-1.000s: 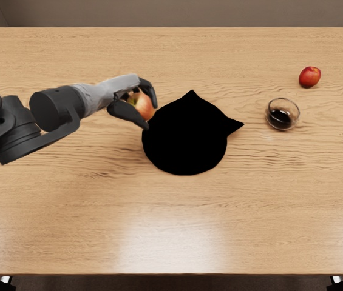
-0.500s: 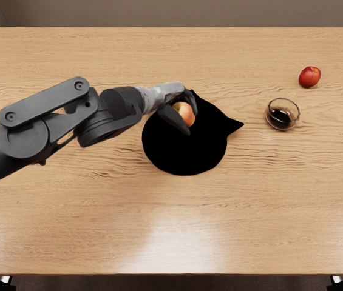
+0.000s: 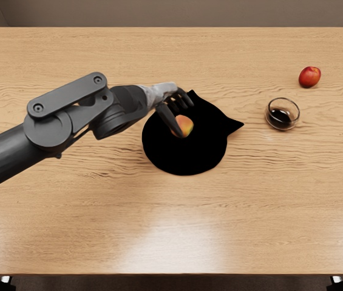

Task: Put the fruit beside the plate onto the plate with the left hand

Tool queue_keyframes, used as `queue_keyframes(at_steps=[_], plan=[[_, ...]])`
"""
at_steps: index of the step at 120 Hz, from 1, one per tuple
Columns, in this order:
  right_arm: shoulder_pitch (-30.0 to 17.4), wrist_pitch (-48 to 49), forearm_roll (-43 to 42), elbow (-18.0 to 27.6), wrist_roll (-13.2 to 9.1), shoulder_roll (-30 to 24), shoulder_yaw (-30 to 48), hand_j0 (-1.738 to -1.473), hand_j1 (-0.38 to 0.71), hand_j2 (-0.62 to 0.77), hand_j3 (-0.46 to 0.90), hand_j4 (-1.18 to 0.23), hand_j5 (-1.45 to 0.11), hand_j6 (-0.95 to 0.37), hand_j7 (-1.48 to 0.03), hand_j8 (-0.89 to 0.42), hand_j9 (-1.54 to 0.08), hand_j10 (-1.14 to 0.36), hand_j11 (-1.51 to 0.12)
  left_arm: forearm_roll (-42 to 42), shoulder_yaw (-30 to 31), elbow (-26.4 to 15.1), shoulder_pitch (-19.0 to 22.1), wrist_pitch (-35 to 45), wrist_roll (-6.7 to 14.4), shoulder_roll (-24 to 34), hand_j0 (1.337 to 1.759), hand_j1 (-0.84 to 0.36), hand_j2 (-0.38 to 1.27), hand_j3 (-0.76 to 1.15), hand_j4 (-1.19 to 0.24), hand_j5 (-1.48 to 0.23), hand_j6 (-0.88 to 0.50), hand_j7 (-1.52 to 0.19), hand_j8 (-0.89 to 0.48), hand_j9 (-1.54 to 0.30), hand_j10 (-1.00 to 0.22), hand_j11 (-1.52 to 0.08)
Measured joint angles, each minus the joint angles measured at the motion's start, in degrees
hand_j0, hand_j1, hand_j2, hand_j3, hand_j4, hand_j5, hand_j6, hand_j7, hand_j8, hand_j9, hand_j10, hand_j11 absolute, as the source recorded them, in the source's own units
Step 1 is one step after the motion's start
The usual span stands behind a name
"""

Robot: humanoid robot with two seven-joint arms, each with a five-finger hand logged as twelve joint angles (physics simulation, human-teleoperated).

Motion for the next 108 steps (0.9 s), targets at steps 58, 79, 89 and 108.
queue_keyframes(at_steps=[58, 79, 89, 108], plan=[[0.2, 0.2, 0.0, 0.7, 0.0, 0.0, 0.0, -1.658, -0.35, 0.0, 0.0, 0.0, 0.0, 0.0, 0.0, 0.0, 0.0, 0.0, 0.0, -61.6, -7.6, -18.1, 15.8, -27.8, 0.0, 36.8, 1.657, 0.27, 0.02, 0.0, -0.07, -0.1, -0.06, -0.1, -0.06, -0.1, -0.07, -0.1], [0.3, 0.2, 0.0, 2.4, 0.0, 0.0, 0.0, -1.658, -0.35, 0.0, 0.0, 0.0, 0.0, 0.0, 0.0, 0.0, 0.0, 0.0, 0.0, -70.5, -13.4, -18.9, 20.6, -30.9, 0.0, 44.8, 1.658, 0.3, 0.01, 0.0, -0.04, -0.05, -0.03, -0.05, -0.03, -0.05, -0.04, -0.05], [0.3, 0.2, 0.0, 2.9, 0.0, 0.0, 0.1, -1.658, -0.35, 0.0, 0.0, 0.0, 0.0, 0.0, 0.0, 0.0, 0.0, 0.0, 0.0, -72.4, -14.6, -19.0, 22.3, -31.3, 0.0, 49.2, 1.658, 0.31, 0.01, 0.0, -0.03, -0.04, -0.03, -0.04, -0.03, -0.04, -0.03, -0.04], [0.3, 0.2, 0.1, 3.4, 0.0, 0.0, 0.1, -1.658, -0.35, 0.0, 0.0, 0.0, 0.0, 0.0, 0.0, 0.0, 0.0, 0.0, 0.0, -75.4, -15.3, -19.1, 25.9, -31.5, 0.0, 56.5, 1.658, 0.32, 0.0, 0.0, -0.02, -0.03, -0.02, -0.03, -0.02, -0.03, -0.02, -0.03]])
